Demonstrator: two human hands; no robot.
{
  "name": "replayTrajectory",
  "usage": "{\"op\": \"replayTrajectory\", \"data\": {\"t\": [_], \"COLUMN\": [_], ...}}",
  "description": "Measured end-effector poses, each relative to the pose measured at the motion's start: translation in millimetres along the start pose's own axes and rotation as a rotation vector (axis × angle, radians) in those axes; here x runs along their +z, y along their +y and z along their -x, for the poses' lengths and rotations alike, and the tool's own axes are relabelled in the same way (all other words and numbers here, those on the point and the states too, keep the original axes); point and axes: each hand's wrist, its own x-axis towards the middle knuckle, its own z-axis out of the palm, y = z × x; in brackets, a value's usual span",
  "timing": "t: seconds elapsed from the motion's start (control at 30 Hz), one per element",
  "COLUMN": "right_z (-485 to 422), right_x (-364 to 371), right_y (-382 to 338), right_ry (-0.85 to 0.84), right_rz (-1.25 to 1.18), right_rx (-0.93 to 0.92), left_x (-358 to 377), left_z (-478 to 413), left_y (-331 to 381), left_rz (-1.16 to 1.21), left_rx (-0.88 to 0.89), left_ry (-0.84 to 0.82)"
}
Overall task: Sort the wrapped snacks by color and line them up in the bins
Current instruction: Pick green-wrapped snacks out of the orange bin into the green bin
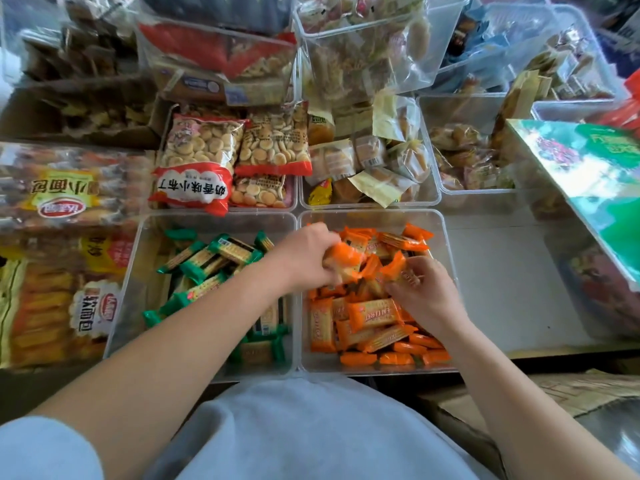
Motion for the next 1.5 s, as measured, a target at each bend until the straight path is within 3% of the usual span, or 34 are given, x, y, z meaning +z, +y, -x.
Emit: {"op": "replayTrajectory", "data": {"t": [0.13, 0.27, 0.4, 0.53, 0.6, 0.73, 0.83, 1.0, 1.1, 1.23, 1.33, 1.5], "right_z": [2, -5, -15, -6, 0, 6, 4, -13, -15, -9, -14, -21], "right_x": [-5, -9, -13, -6, 6, 40, 65, 100, 116, 122, 117, 98], "right_y": [-5, -17, -24, -22, -20, -23, -29, -36, -45, -50, -50, -50], "right_ry": [0.035, 0.057, 0.162, 0.227, 0.128, -0.356, -0.569, -0.529, -0.517, -0.435, -0.472, -0.681], "right_rz": [-0.149, -0.204, -0.245, -0.175, -0.139, 0.019, 0.203, 0.599, 0.627, 0.809, 0.716, 0.467], "right_rx": [0.060, 0.071, -0.034, -0.089, -0.110, -0.193, -0.177, -0.194, -0.123, -0.229, -0.206, -0.074], "left_x": [-11, 5, 20, 36, 48, 70, 81, 95, 103, 108, 109, 111], "left_z": [-11, -18, -3, 21, 30, 44, 55, 78, 89, 104, 112, 116], "left_y": [6, 11, 0, -16, -21, -26, -32, -31, -37, -42, -41, -43], "left_rz": [0.276, 0.534, 0.278, 0.193, 0.199, 0.246, 0.279, 0.450, 0.515, 0.562, 0.591, 0.633], "left_rx": [-0.195, -0.299, -0.288, -0.232, -0.207, -0.246, -0.308, -0.349, -0.374, -0.395, -0.399, -0.409], "left_ry": [0.253, 0.168, 0.263, 0.294, 0.312, 0.311, 0.284, 0.264, 0.287, 0.284, 0.298, 0.306]}}
